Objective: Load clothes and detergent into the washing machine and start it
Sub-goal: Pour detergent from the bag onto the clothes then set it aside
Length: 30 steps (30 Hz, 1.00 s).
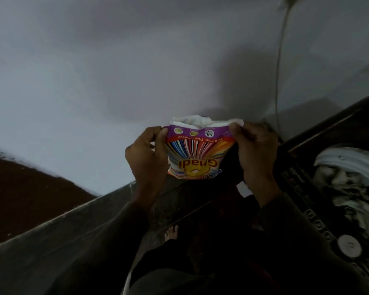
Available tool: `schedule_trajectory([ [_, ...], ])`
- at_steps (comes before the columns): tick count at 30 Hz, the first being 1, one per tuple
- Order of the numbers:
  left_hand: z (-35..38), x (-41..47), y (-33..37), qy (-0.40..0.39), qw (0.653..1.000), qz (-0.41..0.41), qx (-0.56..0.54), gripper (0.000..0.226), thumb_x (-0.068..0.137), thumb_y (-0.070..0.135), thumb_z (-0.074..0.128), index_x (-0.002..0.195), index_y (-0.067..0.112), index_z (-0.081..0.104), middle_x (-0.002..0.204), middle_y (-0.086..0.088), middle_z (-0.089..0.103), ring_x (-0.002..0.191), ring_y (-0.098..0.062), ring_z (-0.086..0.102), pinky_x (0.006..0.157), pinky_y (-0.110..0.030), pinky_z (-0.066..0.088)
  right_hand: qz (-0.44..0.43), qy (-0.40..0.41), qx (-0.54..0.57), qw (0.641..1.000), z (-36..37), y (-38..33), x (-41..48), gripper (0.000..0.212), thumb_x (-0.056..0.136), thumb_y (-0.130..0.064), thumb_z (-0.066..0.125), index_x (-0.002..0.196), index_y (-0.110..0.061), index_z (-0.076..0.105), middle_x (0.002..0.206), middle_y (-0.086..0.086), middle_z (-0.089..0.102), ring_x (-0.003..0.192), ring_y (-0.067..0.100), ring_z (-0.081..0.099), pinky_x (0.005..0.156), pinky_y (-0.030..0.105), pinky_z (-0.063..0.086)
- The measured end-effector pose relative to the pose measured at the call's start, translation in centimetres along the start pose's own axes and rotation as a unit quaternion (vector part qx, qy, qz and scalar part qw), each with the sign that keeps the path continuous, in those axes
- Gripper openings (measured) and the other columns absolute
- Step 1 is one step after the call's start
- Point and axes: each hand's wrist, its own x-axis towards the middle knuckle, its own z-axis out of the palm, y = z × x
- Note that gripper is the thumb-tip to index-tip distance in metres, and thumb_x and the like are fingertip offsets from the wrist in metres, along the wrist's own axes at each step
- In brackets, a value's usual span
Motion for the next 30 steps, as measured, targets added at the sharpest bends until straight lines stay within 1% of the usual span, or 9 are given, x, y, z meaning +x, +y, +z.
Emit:
schedule_trajectory([
  [3,-0.2,1.1,-5.2,-0.008,0.999,0.020,0.049,0.014,0.096,0.019,0.064,0.089,0.013,0.074,0.077,0.015,0.069,0.068,0.007,0.060,0.063,-0.014,0.046,0.003,-0.017,-0.021,1.000,4.2,3.3,0.8,0.008,0.087,-0.024,0.071,0.084,-0.028,0.077,0.070,-0.020,0.070,0.074,0.000,0.067,0.071,0.026,0.055],
  [5,-0.1,1.3,-8.8,-0.021,0.995,0.041,0.086,0.012,0.095,0.018,0.065,0.091,0.012,0.074,0.078,0.006,0.074,0.067,0.000,0.063,0.060,-0.021,0.047,0.005,-0.035,-0.044,0.998,6.9,6.1,1.4,0.010,0.088,-0.023,0.069,0.089,-0.018,0.078,0.073,-0.018,0.070,0.072,-0.007,0.062,0.069,0.019,0.051],
  [8,0.5,0.9,-13.8,-0.048,0.987,0.047,0.148,0.007,0.091,0.012,0.068,0.089,0.009,0.073,0.072,0.000,0.075,0.061,-0.010,0.066,0.057,-0.021,0.043,0.018,-0.077,-0.075,0.994,10.6,10.7,2.1,0.014,0.091,-0.023,0.068,0.095,-0.014,0.077,0.083,-0.006,0.074,0.072,-0.011,0.060,0.068,0.010,0.045],
  [11,2.5,0.0,-19.3,-0.067,0.977,0.021,0.201,0.007,0.091,0.014,0.067,0.088,0.009,0.072,0.070,-0.001,0.074,0.056,-0.016,0.065,0.051,-0.024,0.041,0.018,-0.127,-0.123,0.984,13.8,15.9,2.9,0.021,0.093,-0.027,0.066,0.098,-0.010,0.077,0.087,0.001,0.075,0.077,-0.003,0.063,0.063,0.002,0.040],
  [16,7.2,-1.8,-30.6,-0.047,0.965,-0.060,0.252,0.011,0.092,0.019,0.064,0.084,0.012,0.069,0.064,-0.003,0.070,0.051,-0.021,0.062,0.046,-0.029,0.044,0.049,-0.161,-0.153,0.974,20.2,26.9,4.4,0.022,0.088,-0.026,0.071,0.104,-0.012,0.077,0.096,0.002,0.076,0.085,0.006,0.067,0.075,0.011,0.051],
  [19,10.0,-3.4,-36.7,-0.042,0.959,-0.068,0.273,0.011,0.089,0.018,0.062,0.083,0.012,0.069,0.063,-0.003,0.070,0.050,-0.021,0.063,0.050,-0.020,0.033,0.110,-0.164,-0.136,0.971,24.3,34.4,4.5,0.027,0.086,-0.023,0.074,0.110,-0.009,0.075,0.103,0.005,0.075,0.089,0.015,0.071,0.082,0.036,0.060],
  [21,11.6,-4.2,-40.8,-0.053,0.955,-0.076,0.282,0.014,0.088,0.020,0.059,0.082,0.011,0.069,0.064,-0.004,0.071,0.049,-0.021,0.063,0.051,-0.020,0.032,0.137,-0.180,-0.134,0.965,26.8,38.4,4.4,0.028,0.086,-0.021,0.074,0.111,-0.008,0.074,0.104,0.006,0.075,0.090,0.018,0.072,0.082,0.042,0.060],
  [25,13.1,-4.6,-47.8,-0.068,0.946,-0.140,0.283,0.007,0.088,0.013,0.063,0.086,0.010,0.069,0.069,-0.009,0.072,0.055,-0.030,0.065,0.050,-0.029,0.042,0.124,-0.228,-0.165,0.952,31.2,43.6,4.7,0.028,0.088,-0.015,0.072,0.113,-0.003,0.071,0.106,0.009,0.074,0.095,0.018,0.070,0.091,0.037,0.057],
  [30,15.3,-5.2,-56.2,-0.070,0.941,-0.183,0.275,0.014,0.094,0.016,0.060,0.090,0.007,0.070,0.074,-0.013,0.074,0.060,-0.030,0.066,0.050,-0.030,0.042,0.099,-0.266,-0.203,0.937,36.3,50.2,4.7,0.024,0.090,-0.015,0.069,0.111,-0.003,0.072,0.100,0.011,0.075,0.087,0.019,0.071,0.080,0.030,0.058],
])
